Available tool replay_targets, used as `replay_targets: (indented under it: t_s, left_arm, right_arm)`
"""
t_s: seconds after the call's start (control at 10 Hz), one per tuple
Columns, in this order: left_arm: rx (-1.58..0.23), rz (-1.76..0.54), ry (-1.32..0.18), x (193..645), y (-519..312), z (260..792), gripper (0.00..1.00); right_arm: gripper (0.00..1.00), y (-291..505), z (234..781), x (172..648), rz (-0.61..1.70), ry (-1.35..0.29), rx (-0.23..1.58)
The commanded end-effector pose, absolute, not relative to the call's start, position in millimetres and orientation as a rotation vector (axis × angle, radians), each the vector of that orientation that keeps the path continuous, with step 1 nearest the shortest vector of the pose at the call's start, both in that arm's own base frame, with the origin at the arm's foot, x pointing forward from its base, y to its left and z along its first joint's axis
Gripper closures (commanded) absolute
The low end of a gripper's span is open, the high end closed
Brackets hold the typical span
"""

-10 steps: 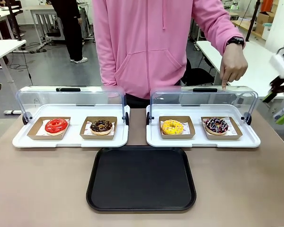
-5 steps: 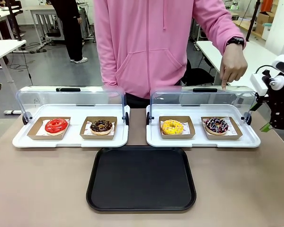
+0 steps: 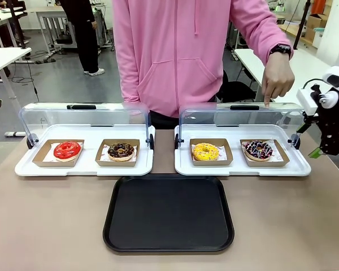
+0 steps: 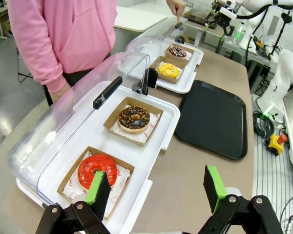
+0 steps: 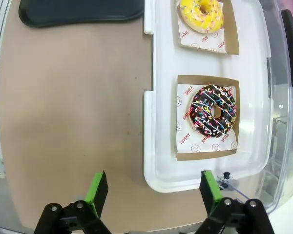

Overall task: Move the fourth donut from the left to the tray.
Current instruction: Pick up the Paper togo box containing the Donut indicated by the person and place it on the Handle tray.

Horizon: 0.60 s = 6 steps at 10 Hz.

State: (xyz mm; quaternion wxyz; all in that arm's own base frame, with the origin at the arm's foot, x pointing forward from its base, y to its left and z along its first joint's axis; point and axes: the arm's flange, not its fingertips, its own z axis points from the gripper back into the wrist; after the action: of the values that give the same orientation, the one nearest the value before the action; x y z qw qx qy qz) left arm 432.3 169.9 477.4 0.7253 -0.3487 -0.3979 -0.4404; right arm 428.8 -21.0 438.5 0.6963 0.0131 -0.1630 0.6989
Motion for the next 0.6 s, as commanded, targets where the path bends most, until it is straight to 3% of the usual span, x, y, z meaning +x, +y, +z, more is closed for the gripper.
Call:
replay_targets:
  t_s: [0.0, 0.5]
  left_arm:
    - [-0.777, -0.974, -0.884, 431.4, 169.4, 479.6, 0.00]
    - [-0.777, -0.974, -0.884, 431.4, 169.4, 479.6, 0.00]
  right_arm:
    - [0.00, -10.6, 415.8, 443.1, 1.538, -0.375, 0.001]
    - [0.00, 5.9, 365.2, 459.2, 1.498, -0.413, -0.174]
